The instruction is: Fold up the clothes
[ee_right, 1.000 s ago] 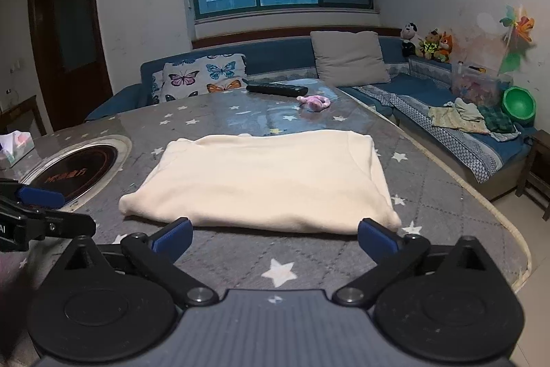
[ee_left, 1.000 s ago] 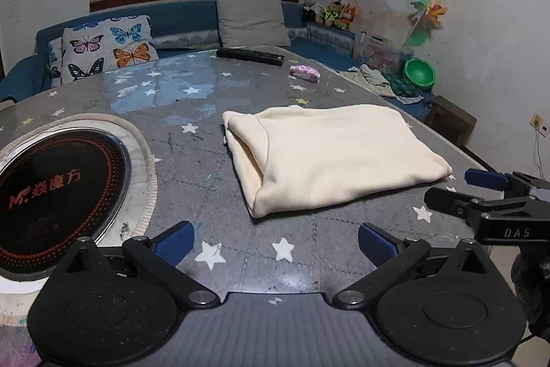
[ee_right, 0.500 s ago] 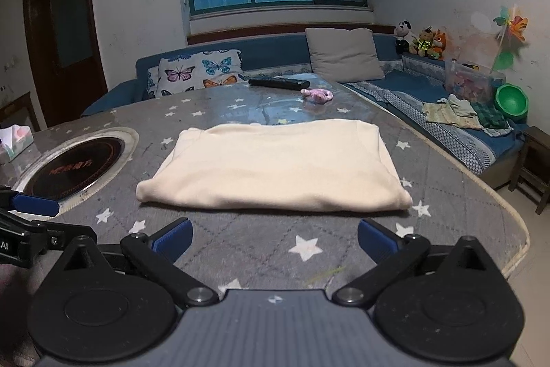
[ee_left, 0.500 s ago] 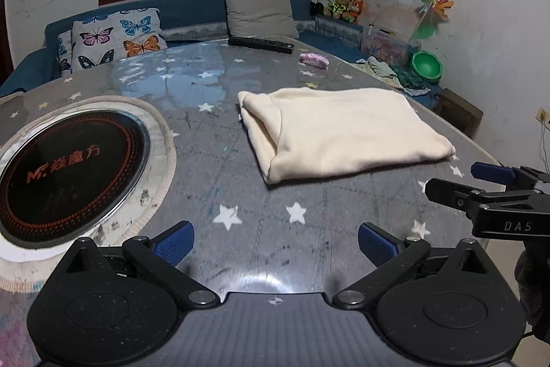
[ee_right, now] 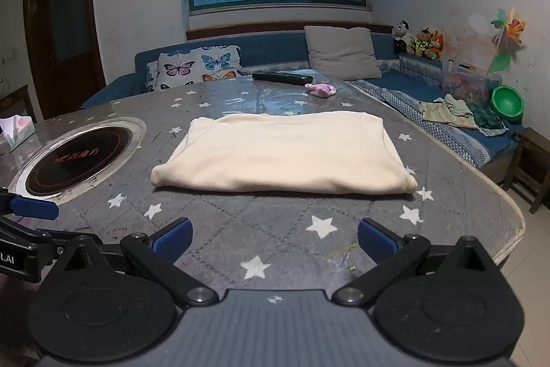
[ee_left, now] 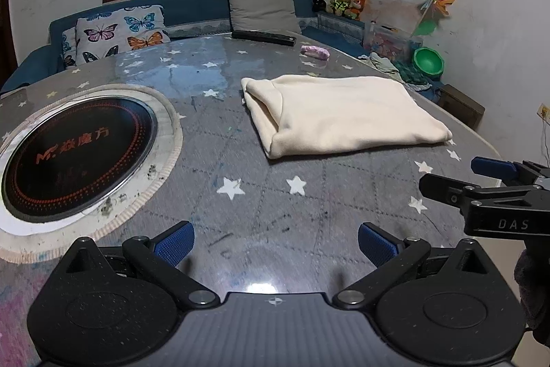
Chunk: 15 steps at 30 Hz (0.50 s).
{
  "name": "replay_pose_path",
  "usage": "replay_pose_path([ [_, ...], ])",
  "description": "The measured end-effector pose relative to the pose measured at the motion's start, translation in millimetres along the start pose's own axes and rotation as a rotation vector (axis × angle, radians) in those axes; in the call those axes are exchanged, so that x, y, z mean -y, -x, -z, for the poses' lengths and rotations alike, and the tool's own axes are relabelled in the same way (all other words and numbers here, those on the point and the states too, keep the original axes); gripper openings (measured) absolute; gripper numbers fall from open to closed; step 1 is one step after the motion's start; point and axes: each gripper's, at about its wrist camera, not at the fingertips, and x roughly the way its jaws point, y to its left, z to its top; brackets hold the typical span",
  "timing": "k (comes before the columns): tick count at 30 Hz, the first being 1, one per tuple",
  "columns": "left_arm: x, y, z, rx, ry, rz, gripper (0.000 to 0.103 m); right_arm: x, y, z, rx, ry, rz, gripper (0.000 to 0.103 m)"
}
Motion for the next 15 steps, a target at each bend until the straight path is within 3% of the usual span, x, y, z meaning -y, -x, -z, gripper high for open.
replay_pose_path([
  [15,8.3,9.4,10.5,0.007,-0.019,0.000,0.103,-5.9,9.7,7.7,0.001,-0.002,-0.005,0.103],
])
